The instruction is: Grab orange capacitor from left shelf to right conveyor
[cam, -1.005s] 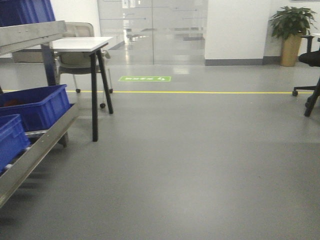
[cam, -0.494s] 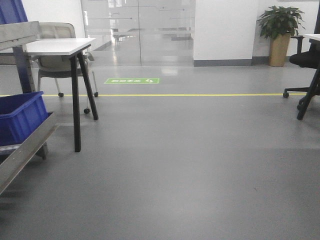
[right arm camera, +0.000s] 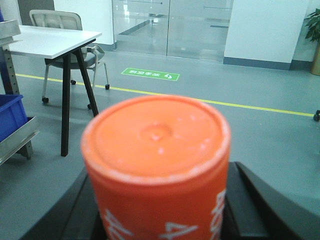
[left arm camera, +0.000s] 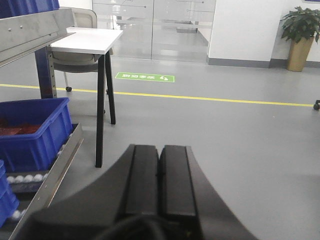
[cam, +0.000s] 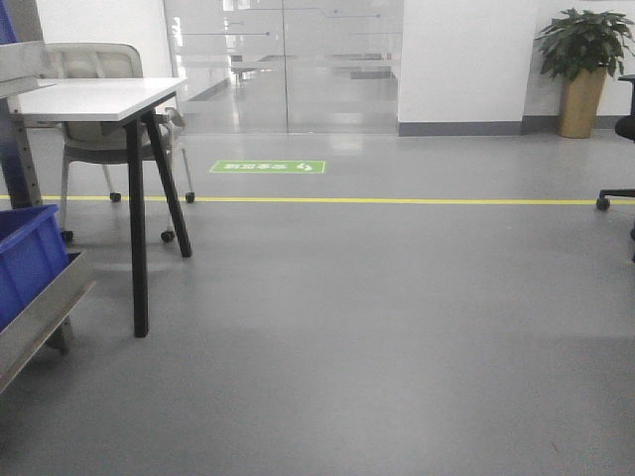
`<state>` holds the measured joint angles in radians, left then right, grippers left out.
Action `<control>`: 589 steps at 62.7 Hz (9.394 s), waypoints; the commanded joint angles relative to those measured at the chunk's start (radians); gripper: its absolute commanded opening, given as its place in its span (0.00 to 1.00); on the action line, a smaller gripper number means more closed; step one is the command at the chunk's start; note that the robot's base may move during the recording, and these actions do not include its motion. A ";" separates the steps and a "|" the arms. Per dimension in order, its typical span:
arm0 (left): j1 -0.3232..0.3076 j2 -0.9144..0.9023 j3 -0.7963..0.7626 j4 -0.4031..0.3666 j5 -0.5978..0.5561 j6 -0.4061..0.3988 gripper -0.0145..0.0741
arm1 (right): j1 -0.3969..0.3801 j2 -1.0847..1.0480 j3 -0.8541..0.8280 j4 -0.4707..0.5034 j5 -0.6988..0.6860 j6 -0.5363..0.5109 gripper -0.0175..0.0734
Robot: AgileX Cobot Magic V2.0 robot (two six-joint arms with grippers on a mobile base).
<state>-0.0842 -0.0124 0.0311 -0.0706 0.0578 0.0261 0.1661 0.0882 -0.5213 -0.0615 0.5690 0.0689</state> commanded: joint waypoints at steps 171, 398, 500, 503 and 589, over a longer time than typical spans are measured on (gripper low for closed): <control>0.002 -0.011 -0.004 -0.003 -0.088 -0.002 0.02 | 0.000 0.015 -0.024 -0.014 -0.089 -0.007 0.33; 0.002 -0.010 -0.004 -0.003 -0.088 -0.002 0.02 | 0.130 1.291 0.195 0.010 -1.521 -0.007 0.32; 0.002 -0.010 -0.004 -0.003 -0.088 -0.002 0.02 | 0.005 1.425 0.226 -0.109 -1.718 -0.026 0.89; 0.002 -0.010 -0.004 -0.003 -0.088 -0.002 0.02 | 0.006 1.372 0.233 -0.109 -1.675 0.008 0.89; 0.002 -0.010 -0.004 -0.003 -0.088 -0.002 0.02 | 0.048 0.449 0.027 -0.093 -0.459 0.130 0.25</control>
<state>-0.0842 -0.0124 0.0311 -0.0706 0.0578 0.0261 0.2144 0.5528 -0.4810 -0.1632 0.2055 0.1979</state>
